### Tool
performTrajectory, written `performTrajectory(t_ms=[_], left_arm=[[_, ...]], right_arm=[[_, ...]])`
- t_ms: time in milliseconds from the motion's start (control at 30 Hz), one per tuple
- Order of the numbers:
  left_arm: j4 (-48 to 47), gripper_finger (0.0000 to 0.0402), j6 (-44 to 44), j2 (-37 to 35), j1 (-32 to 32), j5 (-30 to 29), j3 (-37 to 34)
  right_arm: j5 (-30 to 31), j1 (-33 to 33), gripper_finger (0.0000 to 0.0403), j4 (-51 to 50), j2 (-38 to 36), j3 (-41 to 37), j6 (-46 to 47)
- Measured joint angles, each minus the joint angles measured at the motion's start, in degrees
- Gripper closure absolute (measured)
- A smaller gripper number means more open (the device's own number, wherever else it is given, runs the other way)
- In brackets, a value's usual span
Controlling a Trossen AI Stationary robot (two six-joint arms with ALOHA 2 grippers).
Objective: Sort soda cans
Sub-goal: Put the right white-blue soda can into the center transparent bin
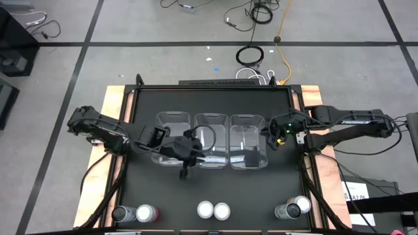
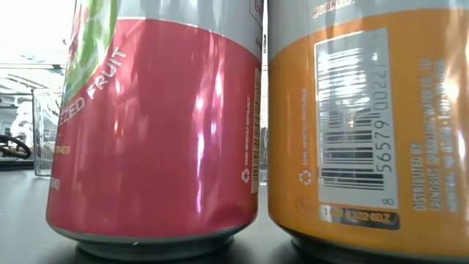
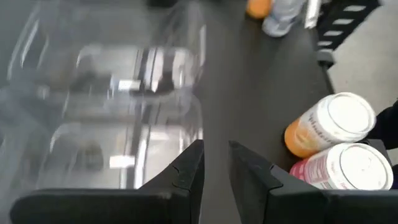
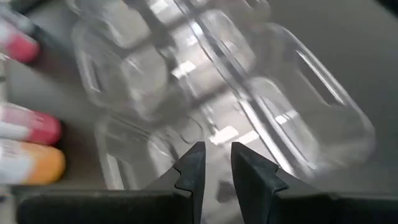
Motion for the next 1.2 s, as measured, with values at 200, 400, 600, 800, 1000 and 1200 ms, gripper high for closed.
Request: performTrajectory(t_ms=[200,400,600,800,1000,1200], left_arm=[[9.2,0.0322,2.4,-8.6,-0.5,0.1,-13.2],[22.6,0.0322,2.3,-22.8,-0.5,1.0,-29.8],[23.2,0.0322,-0.6,-33.8,-0.5,1.1,-38.6],[21.2,0.0322,0.2,-40.9,-0.4,1.1,-43.0],[19.0,0.0322,0.9,-47.8,-0.4,1.1,-46.1],[18.5,0.0322,0.9,-55.3,-0.4,1.1,-49.9]], right_arm=[[1.6,4.6,0.0347,7.9,0.4,0.0,3.7],[3.3,8.3,0.0388,8.6,2.4,0.0,9.2],[4.4,12.3,0.0402,6.6,5.9,3.2,14.6],[6.6,16.5,0.0403,-7.9,14.0,14.4,20.4],[5.1,19.9,0.0403,-23.8,22.7,25.8,24.3],[2.9,21.5,0.0403,-26.6,24.6,27.6,24.8]])
